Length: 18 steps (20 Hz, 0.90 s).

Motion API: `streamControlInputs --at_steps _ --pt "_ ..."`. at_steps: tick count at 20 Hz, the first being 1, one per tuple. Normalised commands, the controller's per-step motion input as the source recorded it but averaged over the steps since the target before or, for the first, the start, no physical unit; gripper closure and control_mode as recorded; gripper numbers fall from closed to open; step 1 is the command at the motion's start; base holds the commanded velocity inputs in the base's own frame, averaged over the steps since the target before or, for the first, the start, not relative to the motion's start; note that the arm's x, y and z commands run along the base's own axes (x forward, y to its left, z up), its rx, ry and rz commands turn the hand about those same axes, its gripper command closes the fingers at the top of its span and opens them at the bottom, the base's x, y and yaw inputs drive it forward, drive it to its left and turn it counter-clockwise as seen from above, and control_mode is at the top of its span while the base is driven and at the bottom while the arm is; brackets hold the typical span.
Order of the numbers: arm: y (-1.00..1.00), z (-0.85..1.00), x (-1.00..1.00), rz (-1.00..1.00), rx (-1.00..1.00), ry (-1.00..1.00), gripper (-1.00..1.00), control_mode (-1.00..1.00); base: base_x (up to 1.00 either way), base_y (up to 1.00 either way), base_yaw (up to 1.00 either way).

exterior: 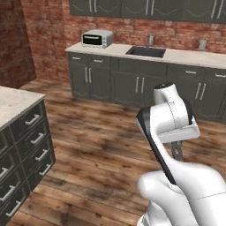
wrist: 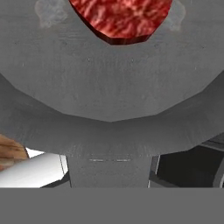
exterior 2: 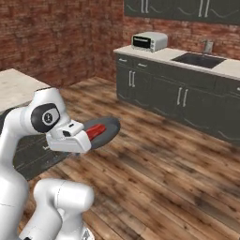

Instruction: Pick up the pan with the steak in it and place it on the dining table. Then place the steak on the plate.

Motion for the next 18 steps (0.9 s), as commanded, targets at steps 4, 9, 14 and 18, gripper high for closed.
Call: streamControlInputs --at_steps 4,9,14,18 --pt "0.0 0.0 0.0 0.0 0.0 0.0 1.0 1.0 -0.04 0.0 0.46" --pt "0.0 0.0 0.0 0.0 0.0 0.0 1.0 1.0 -0.04 0.0 0.45" --pt "0.0 0.0 0.0 0.0 0.0 0.0 1.0 1.0 -0.05 0.04 0.44" --pt "0.0 0.0 0.0 0.0 0.0 0.0 1.0 1.0 -0.06 0.06 0.43"
